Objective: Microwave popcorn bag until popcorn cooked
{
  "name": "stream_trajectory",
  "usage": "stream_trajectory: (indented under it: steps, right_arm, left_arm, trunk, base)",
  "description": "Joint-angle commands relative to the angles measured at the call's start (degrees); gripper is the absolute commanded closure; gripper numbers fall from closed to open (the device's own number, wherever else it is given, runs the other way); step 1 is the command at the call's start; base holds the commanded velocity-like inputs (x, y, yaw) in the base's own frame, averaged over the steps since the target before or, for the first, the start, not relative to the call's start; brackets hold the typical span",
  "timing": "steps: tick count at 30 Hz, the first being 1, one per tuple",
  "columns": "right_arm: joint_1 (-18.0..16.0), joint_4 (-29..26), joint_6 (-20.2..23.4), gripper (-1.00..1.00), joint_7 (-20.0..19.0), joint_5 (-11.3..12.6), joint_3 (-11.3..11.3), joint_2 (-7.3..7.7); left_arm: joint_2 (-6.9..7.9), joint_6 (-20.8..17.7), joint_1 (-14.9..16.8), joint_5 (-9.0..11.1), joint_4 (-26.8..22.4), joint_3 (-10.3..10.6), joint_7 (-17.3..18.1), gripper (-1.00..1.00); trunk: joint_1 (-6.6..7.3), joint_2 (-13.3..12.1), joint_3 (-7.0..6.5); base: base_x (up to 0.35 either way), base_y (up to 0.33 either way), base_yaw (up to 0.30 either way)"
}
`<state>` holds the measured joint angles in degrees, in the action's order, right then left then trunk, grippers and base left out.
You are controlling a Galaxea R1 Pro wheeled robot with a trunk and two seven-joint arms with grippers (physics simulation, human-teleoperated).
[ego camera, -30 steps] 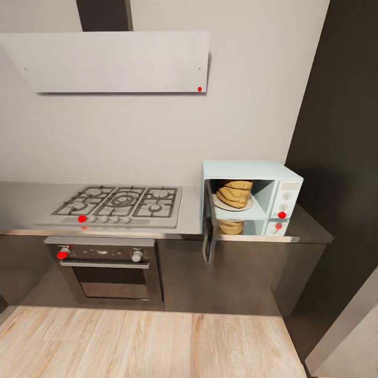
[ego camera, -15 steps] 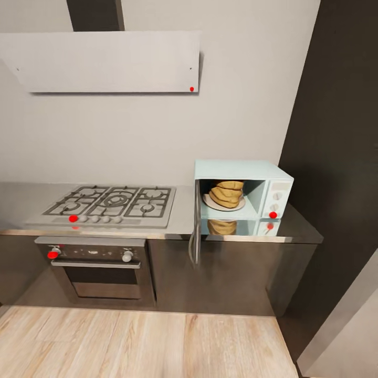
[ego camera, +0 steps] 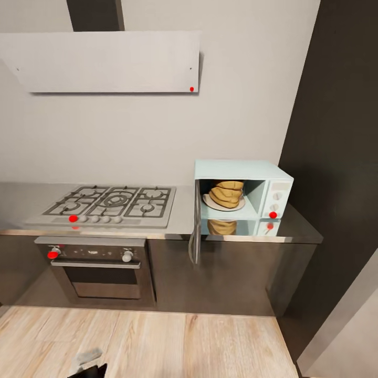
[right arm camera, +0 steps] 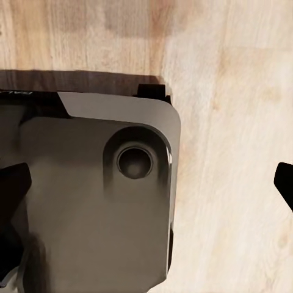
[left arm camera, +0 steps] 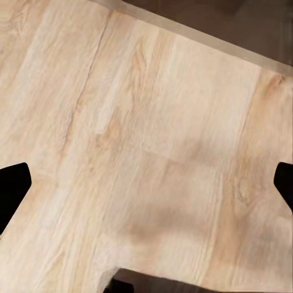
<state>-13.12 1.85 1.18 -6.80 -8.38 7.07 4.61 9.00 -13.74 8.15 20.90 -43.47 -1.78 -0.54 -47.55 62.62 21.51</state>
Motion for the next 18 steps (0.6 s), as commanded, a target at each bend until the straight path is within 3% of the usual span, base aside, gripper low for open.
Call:
stream_trajectory:
  steps: [1, 2, 3, 10, 11, 14, 18]
  right_arm:
    - [-0.1, 0.1, -0.5, -1.0, -0.1, -0.6, 0.5, -0.11]
    - [-0.1, 0.1, -0.6, -1.0, -0.1, -0.6, 0.5, -0.15]
    - [-0.1, 0.0, -1.0, -1.0, -0.1, -0.6, 0.5, -0.22]
    - [-0.1, 0.0, -3.4, -1.0, -0.1, -0.6, 0.5, -0.26]
    - [-0.1, 0.0, -3.8, -1.0, -0.1, -0.6, 0.5, -0.28]
    - [-0.1, 0.0, -4.1, -1.0, -0.1, -0.6, 0.5, -0.15]
    - [-0.1, 0.0, -4.1, -1.0, -0.1, -0.6, 0.6, -0.14]
  left_arm:
    - [-0.15, -1.9, 2.9, 0.5, -0.8, -0.1, -0.1, -1.0]
    - [-0.2, -2.4, 3.8, 0.5, -1.1, 0.0, -0.1, -1.0]
    - [-0.38, -5.0, 7.7, 0.5, -2.6, 0.0, -0.1, -1.0]
    - [-0.39, -11.2, 13.8, 0.4, -10.7, 0.1, -0.1, -1.0]
    - [-0.44, -13.8, 16.0, 0.4, -12.6, 0.1, -0.1, -1.0]
    - [-0.5, -18.5, 21.2, 0.4, -13.5, 0.1, -0.2, -1.0]
    - [-0.94, -20.2, 25.7, 0.5, -13.5, 0.3, -0.2, -1.0]
  trunk:
    - [0.0, 0.0, 0.07]
    - [0.0, 0.0, 0.07]
    - [0.0, 0.0, 0.07]
    - [0.0, 0.0, 0.07]
    - [0.0, 0.0, 0.07]
    - [0.0, 0.0, 0.07]
    - [0.0, 0.0, 0.07]
  base:
    - [0.0, 0.0, 0.0]
    - [0.0, 0.0, 0.0]
    - [0.0, 0.0, 0.0]
    - [0.0, 0.0, 0.0]
    - [0.0, 0.0, 0.0]
    - [0.0, 0.0, 0.0]
    - [0.0, 0.0, 0.0]
